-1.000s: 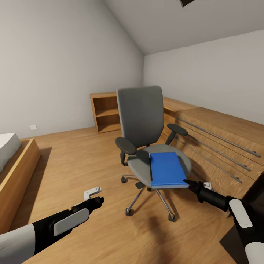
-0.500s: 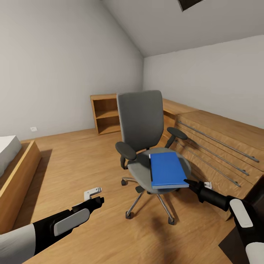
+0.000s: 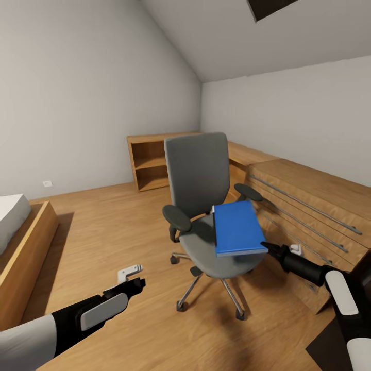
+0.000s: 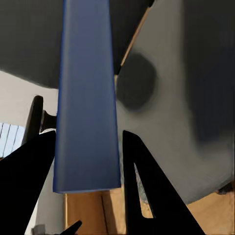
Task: In the bedroom, organize the workspace by keeping the computer under the desk, ensuring the monitor is on the desk, placing the keyboard on the desk next to the monitor, placing the mouse on the desk next to the keyboard, moving the folder from the swivel chair onto the desk next to the mouse, stacking the notebook on top of the folder with the pen on top of the notebook, and positioning the swivel chair next to the desk.
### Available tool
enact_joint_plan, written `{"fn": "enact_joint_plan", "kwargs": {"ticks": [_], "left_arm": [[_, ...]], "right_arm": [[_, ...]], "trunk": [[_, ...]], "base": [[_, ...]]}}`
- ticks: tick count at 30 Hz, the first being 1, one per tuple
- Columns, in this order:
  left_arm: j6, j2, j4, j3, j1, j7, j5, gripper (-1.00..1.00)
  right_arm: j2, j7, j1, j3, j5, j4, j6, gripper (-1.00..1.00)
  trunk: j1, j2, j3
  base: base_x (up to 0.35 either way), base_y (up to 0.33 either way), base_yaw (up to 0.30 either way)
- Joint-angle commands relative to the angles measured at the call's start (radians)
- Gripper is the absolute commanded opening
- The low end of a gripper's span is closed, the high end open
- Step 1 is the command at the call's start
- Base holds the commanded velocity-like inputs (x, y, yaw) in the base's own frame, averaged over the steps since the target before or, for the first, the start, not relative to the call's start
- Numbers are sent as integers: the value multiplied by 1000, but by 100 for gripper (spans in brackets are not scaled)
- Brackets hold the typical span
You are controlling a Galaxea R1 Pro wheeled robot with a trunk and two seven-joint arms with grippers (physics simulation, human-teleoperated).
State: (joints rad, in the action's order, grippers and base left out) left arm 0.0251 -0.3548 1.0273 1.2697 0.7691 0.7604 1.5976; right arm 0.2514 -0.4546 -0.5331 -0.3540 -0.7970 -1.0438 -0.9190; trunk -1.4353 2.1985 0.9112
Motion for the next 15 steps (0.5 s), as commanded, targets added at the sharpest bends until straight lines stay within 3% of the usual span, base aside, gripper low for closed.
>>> {"fn": "enact_joint_plan", "kwargs": {"ticks": [1, 6, 8, 11, 13, 15], "left_arm": [[3, 8, -14, 4, 2, 4, 4, 100], [3, 38, -80, 16, 1, 4, 6, 100], [3, 43, -96, 43, 1, 5, 7, 100], [10, 47, -108, 109, 1, 9, 8, 100], [67, 49, -113, 172, 1, 11, 11, 100], [97, 49, -116, 205, 1, 12, 13, 100]], "right_arm": [[-1, -5, -1, -2, 27, -17, 10, -100], [-2, -2, -1, -2, 71, -112, 36, -100], [-3, 0, -1, -2, 75, -143, 38, -100], [-16, 2, -1, -2, 78, -190, 39, -100], [-36, 3, -1, -2, 79, -267, 40, -100], [-44, 1, -1, -2, 79, -303, 41, -100]], "trunk": [[4, -7, -2], [23, -42, -18], [31, -56, -24], [42, -77, -34], [50, -91, -40], [58, -105, -46]], "base": [[0, 0, 0], [0, 0, 0], [0, 0, 0], [0, 0, 0], [0, 0, 0], [0, 0, 0]]}}
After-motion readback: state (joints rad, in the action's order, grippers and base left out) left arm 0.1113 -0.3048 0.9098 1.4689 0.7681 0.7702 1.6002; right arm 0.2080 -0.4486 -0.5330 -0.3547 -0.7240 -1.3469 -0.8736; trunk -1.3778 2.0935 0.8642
